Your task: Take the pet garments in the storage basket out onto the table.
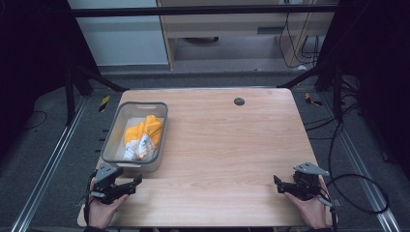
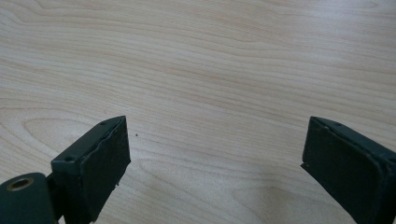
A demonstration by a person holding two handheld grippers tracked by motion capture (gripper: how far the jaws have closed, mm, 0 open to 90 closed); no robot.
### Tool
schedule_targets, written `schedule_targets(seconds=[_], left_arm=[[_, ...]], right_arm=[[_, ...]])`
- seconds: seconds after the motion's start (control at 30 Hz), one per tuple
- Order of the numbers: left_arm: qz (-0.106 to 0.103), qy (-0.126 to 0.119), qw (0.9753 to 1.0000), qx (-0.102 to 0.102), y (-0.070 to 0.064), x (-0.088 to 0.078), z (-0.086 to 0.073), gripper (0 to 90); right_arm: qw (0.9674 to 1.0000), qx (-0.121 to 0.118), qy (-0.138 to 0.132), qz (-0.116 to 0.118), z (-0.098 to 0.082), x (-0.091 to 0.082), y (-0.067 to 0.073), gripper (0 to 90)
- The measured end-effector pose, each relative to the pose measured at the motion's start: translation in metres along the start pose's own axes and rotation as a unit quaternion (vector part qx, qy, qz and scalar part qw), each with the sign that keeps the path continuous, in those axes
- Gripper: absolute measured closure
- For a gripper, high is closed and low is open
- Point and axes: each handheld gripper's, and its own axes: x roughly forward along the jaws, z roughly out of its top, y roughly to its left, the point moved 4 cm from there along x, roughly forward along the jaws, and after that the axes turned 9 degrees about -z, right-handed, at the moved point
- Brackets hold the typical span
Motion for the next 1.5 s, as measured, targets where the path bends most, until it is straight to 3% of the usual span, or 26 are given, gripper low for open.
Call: schedule_targets(seconds=[0.3,0.8,1.5], left_arm=[[-0.005,-0.025,0.9995,-0.017,-0.004,-0.010,0.009,21.3],[-0.011,-0.033,0.9994,0.004,-0.011,-0.018,0.032,19.3],[-0.021,-0.048,0.9986,0.000,-0.003,-0.024,0.074,17.4]], right_arm=[[1.0000,-0.002,-0.005,-0.002,-0.002,-0.001,-0.001,8.7],[1.0000,-0.006,-0.006,-0.001,-0.001,0.000,0.003,8.9],[0.9999,-0.007,-0.013,-0.006,0.000,0.000,0.000,9.6]])
